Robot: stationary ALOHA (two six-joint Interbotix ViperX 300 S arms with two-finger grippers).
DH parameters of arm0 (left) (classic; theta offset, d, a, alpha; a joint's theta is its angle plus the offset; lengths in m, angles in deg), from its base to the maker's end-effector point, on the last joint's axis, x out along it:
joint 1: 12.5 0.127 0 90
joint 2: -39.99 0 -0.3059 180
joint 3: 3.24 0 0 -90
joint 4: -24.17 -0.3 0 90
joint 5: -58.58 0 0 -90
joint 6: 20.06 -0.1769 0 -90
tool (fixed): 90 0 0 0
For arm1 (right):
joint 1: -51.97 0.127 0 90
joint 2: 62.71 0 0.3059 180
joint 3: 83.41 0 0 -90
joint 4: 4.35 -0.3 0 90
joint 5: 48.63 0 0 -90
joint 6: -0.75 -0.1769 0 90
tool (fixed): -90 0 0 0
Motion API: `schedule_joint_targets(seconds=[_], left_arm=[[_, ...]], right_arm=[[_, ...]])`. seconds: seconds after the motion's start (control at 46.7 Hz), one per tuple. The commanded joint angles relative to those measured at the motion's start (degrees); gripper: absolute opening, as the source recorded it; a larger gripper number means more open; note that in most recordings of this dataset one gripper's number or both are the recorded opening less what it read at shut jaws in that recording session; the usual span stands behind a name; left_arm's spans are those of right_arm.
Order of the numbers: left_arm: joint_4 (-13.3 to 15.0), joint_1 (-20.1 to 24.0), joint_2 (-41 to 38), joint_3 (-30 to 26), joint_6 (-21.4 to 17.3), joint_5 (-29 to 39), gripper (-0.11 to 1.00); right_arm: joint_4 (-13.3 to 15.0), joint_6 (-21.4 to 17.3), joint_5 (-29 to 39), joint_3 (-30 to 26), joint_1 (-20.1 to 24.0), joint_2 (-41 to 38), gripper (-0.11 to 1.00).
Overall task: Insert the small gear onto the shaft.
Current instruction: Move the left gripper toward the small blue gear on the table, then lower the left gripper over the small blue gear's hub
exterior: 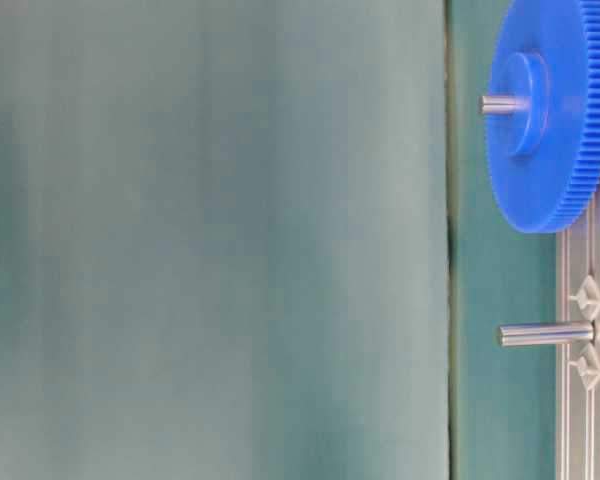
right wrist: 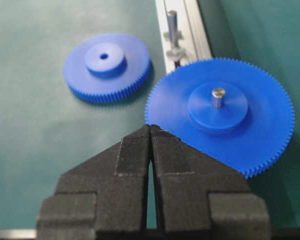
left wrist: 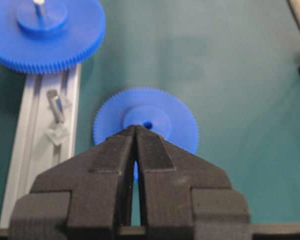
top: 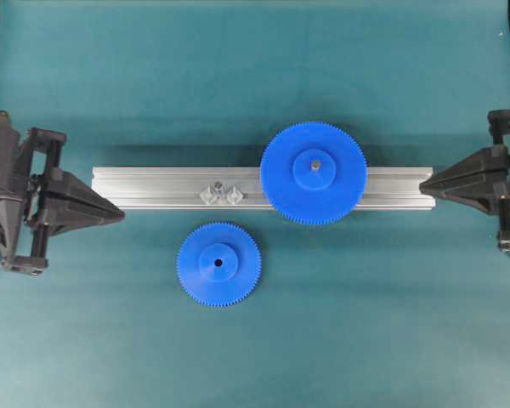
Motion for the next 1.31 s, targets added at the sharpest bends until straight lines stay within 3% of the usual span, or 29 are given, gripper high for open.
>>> schedule_joint_targets(seconds=[0.0, 0.749, 1.285], left_arm=[[-0.2, -0.2, -1.6, -2.3, 0.0, 0.0, 0.01], [-0.2, -0.4, -14.9, -10.3, 0.3, 0.2, 0.01], [-0.2, -1.9, -27.6, -19.2, 1.4, 8.5, 0.01]], right_arm=[[1.1, -0.2, 0.3, -2.4, -0.2, -0.4, 0.04], [2.1, 4.0, 4.0, -1.4, -0.2, -0.1, 0.04], [2.1, 3.8, 5.5, -0.2, -0.2, -0.1, 0.04]])
